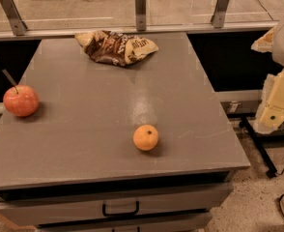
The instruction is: Move brown chip bag near apple
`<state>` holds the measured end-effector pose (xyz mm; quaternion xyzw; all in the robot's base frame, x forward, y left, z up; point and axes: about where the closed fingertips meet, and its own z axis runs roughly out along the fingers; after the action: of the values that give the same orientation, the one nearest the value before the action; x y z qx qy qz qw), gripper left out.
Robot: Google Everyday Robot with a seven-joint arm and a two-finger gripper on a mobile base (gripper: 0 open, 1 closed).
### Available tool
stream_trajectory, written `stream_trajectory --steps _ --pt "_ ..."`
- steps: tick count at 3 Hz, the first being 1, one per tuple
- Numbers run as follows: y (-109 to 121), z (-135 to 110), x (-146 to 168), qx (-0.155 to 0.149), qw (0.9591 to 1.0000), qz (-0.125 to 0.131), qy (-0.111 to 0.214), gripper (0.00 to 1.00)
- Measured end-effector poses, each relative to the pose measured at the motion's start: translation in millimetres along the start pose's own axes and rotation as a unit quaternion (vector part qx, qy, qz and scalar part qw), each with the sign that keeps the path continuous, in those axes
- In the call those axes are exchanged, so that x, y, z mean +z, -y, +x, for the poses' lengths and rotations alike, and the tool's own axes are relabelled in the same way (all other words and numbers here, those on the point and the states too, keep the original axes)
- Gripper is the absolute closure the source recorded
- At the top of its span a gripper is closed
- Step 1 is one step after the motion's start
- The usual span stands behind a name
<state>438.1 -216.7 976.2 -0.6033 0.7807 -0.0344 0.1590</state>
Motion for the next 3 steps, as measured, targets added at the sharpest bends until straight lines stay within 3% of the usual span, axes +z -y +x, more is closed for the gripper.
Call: stream_trajectory --steps 2,3 --pt "5.1 -6.3 2.6 -0.006 0.9998 0.002 0.019 0.00" --pt "25.1 -47.9 32.3 -0.044 0.9964 0.001 0.073 0.00"
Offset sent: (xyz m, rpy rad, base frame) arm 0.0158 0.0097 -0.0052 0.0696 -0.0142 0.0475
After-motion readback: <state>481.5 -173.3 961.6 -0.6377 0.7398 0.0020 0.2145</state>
